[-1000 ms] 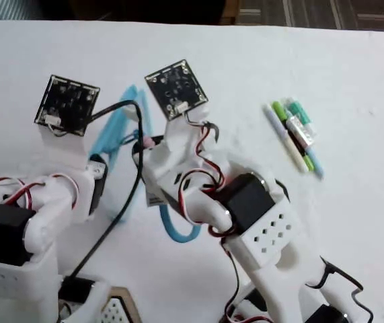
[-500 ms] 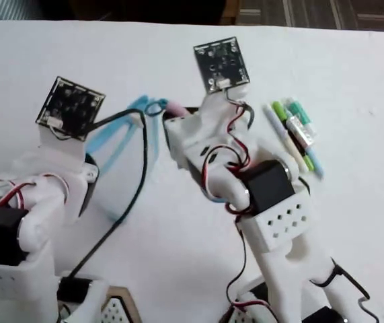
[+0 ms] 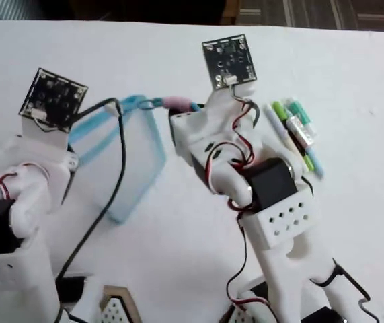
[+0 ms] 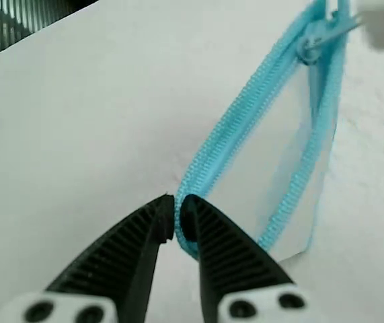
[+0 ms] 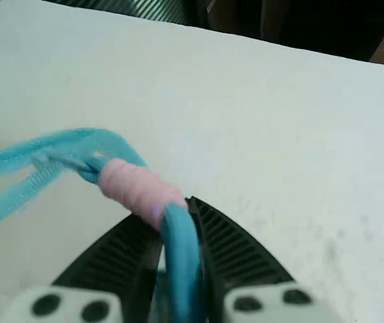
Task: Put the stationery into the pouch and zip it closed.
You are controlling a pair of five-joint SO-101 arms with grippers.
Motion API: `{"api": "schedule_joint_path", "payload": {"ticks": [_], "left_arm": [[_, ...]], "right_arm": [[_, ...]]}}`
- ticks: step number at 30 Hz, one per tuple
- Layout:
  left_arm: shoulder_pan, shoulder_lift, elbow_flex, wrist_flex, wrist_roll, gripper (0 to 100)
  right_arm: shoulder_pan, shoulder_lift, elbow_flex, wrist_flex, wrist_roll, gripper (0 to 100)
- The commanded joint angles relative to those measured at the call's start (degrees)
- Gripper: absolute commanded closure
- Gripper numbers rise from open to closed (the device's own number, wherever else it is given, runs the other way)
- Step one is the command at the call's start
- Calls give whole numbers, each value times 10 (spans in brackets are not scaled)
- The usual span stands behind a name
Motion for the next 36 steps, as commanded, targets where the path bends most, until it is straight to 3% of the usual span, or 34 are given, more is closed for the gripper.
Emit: {"api": "schedule_joint_path", "payload": {"ticks": [1, 10, 19, 24, 31, 34, 36], "left_arm": [[-34, 4, 37, -20, -9, 976], [-32, 4, 13, -59, -4, 976], [52, -37, 5, -59, -5, 976], [69, -84, 7, -57, -8, 976], [91, -125, 6, -11, -74, 976], [91, -140, 1, -11, -109, 976], [91, -150, 0, -16, -127, 976]], "right_arm": [[2, -8, -4, -4, -1, 979], [1, -8, -4, 0, 1, 967], [3, -15, -8, 77, 10, 558], [6, -15, -10, 138, 216, 529], [24, -65, -34, 153, 411, 529], [42, -109, -49, 180, 462, 529], [56, -143, -69, 178, 447, 529]]}}
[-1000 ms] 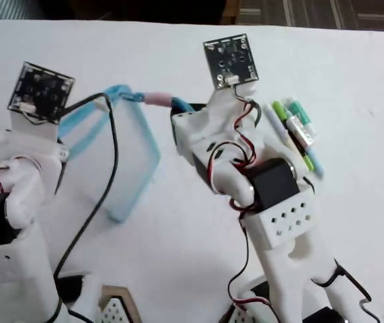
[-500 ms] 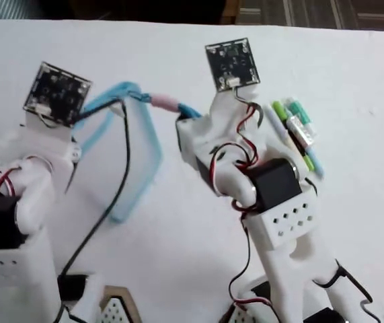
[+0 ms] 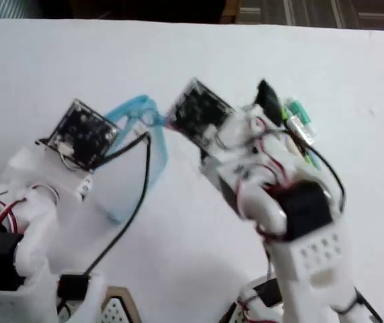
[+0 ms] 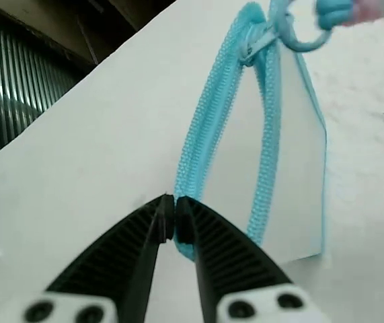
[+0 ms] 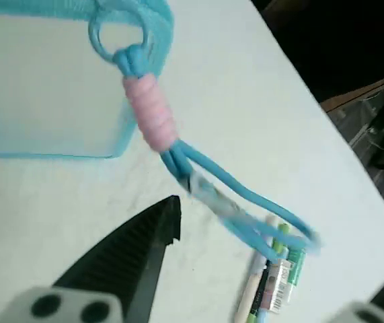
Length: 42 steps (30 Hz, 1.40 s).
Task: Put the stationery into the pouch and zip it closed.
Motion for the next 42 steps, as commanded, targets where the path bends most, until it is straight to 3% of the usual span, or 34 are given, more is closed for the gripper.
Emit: {"api": "schedule_joint_path", "payload": {"ticks": [1, 7, 11, 16, 20, 26, 30, 35, 38, 42], "left_arm": [[4, -18, -13, -11, -30, 976], [7, -22, -13, -40, -50, 976], [9, -24, -7, -38, -47, 976], [10, -21, -6, -9, -44, 976], [-6, -24, 42, -14, -34, 976], [-191, -19, 180, -113, 138, 967], [-280, -18, 258, -180, 234, 882], [-305, 54, 283, -217, 353, 840], [-308, 171, 270, -252, 410, 839], [-308, 366, 171, -267, 440, 839]], "right_arm": [[30, -65, -47, 3, -12, 529], [103, -145, -63, -27, -134, 529], [153, -116, -28, -73, -271, 530], [87, -8, -23, -52, -412, 530], [34, 87, -20, -36, -467, 530], [-14, 204, -23, -20, -472, 530], [-54, 265, -22, -20, -472, 530], [-120, 357, -24, -24, -473, 530], [-148, 415, -25, -44, -478, 530], [-164, 465, -37, -64, -542, 530]]}}
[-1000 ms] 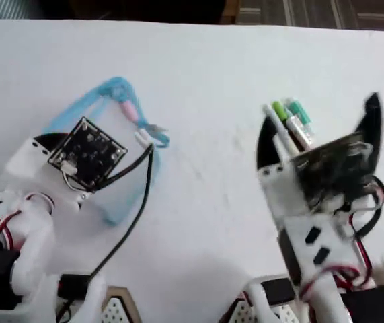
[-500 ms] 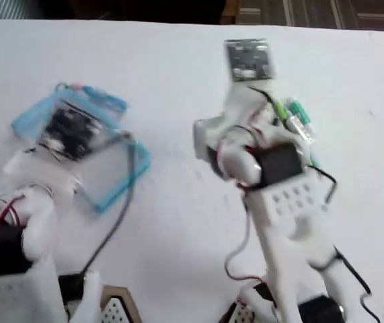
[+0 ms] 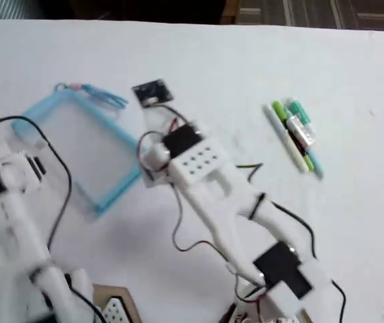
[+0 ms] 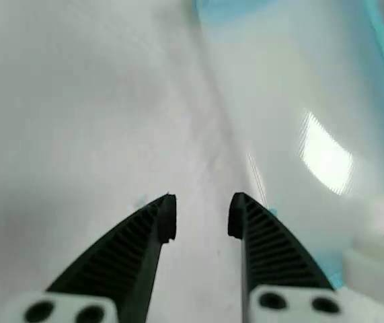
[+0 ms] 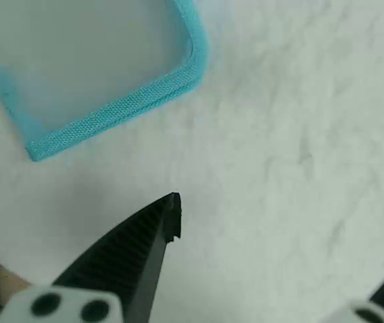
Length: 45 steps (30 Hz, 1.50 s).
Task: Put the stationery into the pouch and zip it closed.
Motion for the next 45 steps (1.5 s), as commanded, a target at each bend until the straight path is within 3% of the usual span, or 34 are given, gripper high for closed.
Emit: {"api": "schedule_joint_path", "payload": {"ticks": [1, 14, 21, 32, 39, 42, 45], "left_arm": [[-4, 178, -125, -4, 28, 839], [-27, 601, -815, 310, 133, 841], [-66, 759, -1076, 345, 216, 838], [-14, 957, -1127, 333, 215, 826], [-26, 970, -1142, 349, 219, 827], [-36, 930, -1161, 351, 219, 827], [-33, 862, -1168, 349, 219, 827]], "right_arm": [[-8, 26, -32, -7, -45, 530], [-7, 51, -140, -9, -62, 530], [-4, 53, -139, -7, -62, 530], [-4, 138, -148, -10, -62, 530], [5, 139, -172, -4, -61, 533], [6, 142, -175, 9, -60, 615], [7, 143, -174, 7, -56, 806]]}}
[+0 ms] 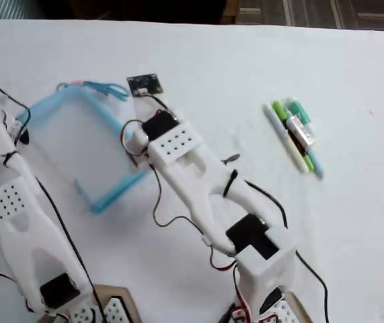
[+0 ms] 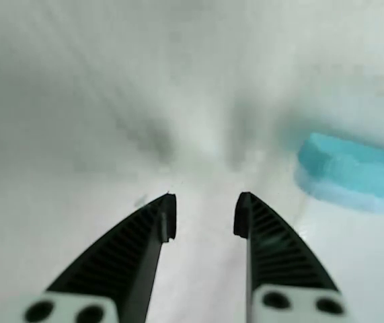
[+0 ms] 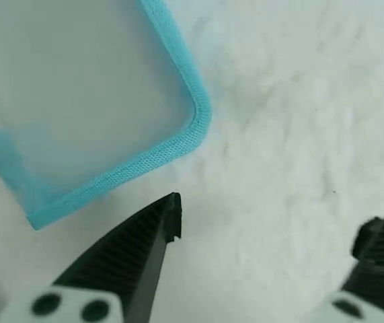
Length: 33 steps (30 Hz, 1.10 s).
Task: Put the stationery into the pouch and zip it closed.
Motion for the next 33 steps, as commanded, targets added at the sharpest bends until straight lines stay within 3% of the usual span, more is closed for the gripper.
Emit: {"api": "schedule_joint_path", "payload": {"ticks": [1, 2, 5, 8, 15, 25, 33], "left_arm": [[5, -120, -30, 3, 5, 827], [16, -138, -30, -7, 6, 827], [67, -152, -25, -69, 21, 826], [103, -124, -25, -138, 57, 823], [104, 30, -25, -316, 133, 811], [145, 53, -33, -208, 131, 809], [214, 49, -28, -161, 58, 809]], "right_arm": [[3, -4, -23, 1, 8, 878], [3, -4, -23, -2, 27, 938], [3, -4, -19, -3, 79, 910], [12, -4, -19, -3, 84, 930], [65, -4, -19, -3, 86, 981], [133, -9, -21, -4, 132, 981], [222, -9, -23, 0, 139, 981]]}}
